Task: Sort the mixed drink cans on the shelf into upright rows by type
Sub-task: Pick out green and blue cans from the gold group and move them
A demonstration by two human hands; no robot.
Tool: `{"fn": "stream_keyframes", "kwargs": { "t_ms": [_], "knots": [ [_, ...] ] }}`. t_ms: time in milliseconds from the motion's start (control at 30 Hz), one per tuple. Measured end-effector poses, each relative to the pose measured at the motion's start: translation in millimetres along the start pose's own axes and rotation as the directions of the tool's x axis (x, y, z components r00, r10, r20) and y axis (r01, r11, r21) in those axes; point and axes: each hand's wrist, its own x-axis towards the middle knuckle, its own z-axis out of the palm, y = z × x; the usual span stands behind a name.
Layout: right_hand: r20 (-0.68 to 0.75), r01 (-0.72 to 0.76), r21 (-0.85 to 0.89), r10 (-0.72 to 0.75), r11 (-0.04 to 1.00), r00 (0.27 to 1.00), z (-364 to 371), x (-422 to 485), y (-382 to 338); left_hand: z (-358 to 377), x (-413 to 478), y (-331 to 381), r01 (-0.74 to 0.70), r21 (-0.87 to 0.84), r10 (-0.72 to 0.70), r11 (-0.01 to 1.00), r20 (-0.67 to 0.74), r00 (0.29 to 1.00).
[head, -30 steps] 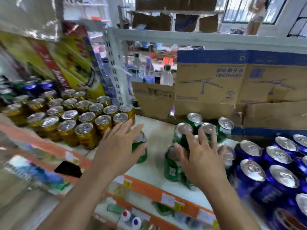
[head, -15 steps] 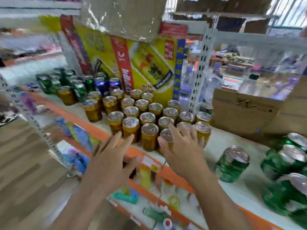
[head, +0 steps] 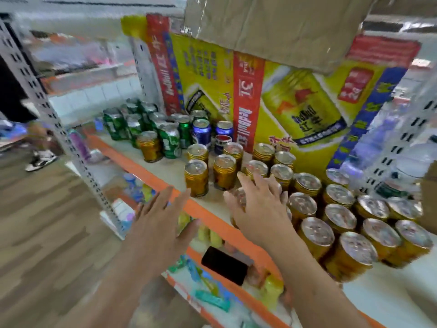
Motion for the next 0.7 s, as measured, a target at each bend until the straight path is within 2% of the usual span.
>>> {"fn": "stream_keyframes", "kwargs": {
  "t_ms": [133, 233, 433, 700],
  "knots": [
    [-0.030, 0.037, 0.054, -0.035, 0.998, 0.999, 16, 61, -24, -9, 51, -39, 0.023, -0.004, -0.023, 1.000, 0.009, 1.000],
    [0.001, 0.004, 0.053, -0.004, 0.999, 1.000, 23, 110, -41, -18, 96, -61, 0.009, 0.025, -0.009, 1.000, 0.016, 1.000],
    [0.088, -0.044, -0.010, 0.044, 0.999, 0.995, 23, 189, -72, -27, 181, -97, -0.031, 0.056, 0.028, 0.998, 0.038, 0.999],
    [0.060, -0.028, -0.124, 0.036, 0.992, 0.998, 37, 272, -103, -28, 270, -132, -0.149, -0.002, 0.149, 0.989, 0.046, 0.988]
  ]
}}
